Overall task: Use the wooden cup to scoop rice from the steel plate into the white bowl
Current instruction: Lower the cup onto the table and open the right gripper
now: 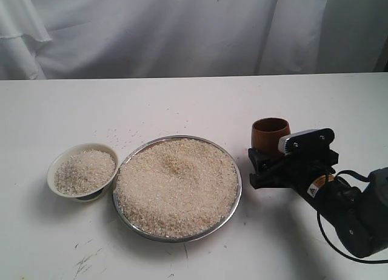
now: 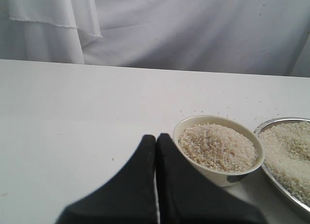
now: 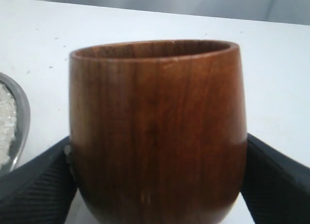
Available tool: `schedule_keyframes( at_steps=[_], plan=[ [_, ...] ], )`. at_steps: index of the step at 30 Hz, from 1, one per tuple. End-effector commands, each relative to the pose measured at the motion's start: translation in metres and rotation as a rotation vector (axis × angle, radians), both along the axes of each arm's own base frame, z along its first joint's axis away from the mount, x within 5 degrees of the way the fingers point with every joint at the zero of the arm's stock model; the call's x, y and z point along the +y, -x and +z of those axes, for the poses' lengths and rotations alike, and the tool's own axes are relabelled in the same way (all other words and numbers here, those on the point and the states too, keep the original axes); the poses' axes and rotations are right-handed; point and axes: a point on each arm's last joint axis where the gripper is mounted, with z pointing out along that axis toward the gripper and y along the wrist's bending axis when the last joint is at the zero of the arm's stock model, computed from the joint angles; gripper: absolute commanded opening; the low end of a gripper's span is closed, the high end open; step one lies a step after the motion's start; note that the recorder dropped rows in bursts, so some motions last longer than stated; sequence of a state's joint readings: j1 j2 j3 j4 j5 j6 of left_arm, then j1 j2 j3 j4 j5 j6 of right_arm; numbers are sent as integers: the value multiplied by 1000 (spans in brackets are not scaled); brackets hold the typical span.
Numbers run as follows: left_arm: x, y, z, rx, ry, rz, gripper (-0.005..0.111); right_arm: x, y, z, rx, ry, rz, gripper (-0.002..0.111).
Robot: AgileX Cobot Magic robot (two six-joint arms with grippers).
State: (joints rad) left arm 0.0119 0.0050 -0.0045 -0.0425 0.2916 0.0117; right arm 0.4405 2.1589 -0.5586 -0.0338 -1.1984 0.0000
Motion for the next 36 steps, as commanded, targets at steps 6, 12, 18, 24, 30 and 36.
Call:
schedule_keyframes(
  at_steps=[6,12,18,24,30,36],
  plan=[
    [0,0,-1,-7,4,-1,0,-1,-1,-3,-16,8,5,0],
    [0,0,-1,-7,4,-1,0,4,1,-3,-17,11,67,4],
    [0,0,-1,-7,4,-1,0,6,1,-2,-24,14,93,33],
    [0,0,-1,-7,4,-1,0,7,2,-3,-45,51,116,68],
    [0,0,-1,-7,4,-1,0,7,2,-3,-52,63,123,79],
    [0,0,-1,-7,4,-1,0,7,2,-3,-52,63,123,83]
  ],
)
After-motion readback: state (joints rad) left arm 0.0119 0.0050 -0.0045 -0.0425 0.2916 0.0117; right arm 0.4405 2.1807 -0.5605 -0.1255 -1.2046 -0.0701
